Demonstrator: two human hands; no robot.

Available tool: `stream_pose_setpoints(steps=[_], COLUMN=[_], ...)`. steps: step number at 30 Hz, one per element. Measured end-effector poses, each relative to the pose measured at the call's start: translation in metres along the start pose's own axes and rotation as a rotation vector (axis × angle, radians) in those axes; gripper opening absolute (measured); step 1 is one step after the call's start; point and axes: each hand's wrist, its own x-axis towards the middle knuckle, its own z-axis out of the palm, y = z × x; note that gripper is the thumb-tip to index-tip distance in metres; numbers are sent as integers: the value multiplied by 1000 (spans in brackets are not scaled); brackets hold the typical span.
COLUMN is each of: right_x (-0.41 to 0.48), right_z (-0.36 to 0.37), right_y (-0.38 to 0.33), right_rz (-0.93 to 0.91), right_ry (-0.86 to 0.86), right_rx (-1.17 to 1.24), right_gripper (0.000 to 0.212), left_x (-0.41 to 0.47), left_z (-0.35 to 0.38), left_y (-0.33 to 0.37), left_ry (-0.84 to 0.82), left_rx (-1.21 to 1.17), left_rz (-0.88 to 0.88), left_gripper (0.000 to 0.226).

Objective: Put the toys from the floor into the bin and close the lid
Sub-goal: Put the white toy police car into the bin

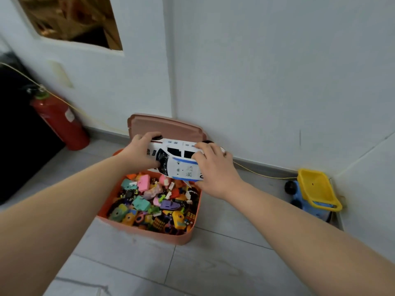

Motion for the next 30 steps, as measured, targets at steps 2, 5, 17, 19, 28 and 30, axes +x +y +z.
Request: stream_pose_setpoints(steps=[2,5,17,19,28,30], right_x=[16,35,55,60,73,73], right_z=[9,27,111,122,138,130], right_y=[-24,-55,-85,-82,-73,-68], right_rz=[-26,-54,116,141,172,136], right_ry=[7,-11,-237,-262,-316,-385], right_rx=[-30,-55,-21,-15,132,150], right_gripper=[64,56,45,45,29,34], left_x=[1,3,34,42,56,54], left_z=[-6,-6,56,64,71,72], left_y=[-27,-63,-134,-138,-141,-135], left_ry=[46,63,-30,-63,-95,-155], left_rx=[-11,-8,132,141,218,229], left_rz=[-41,-107,-213,-191,-223,-255], left_gripper=[95,100,86,87,94,102])
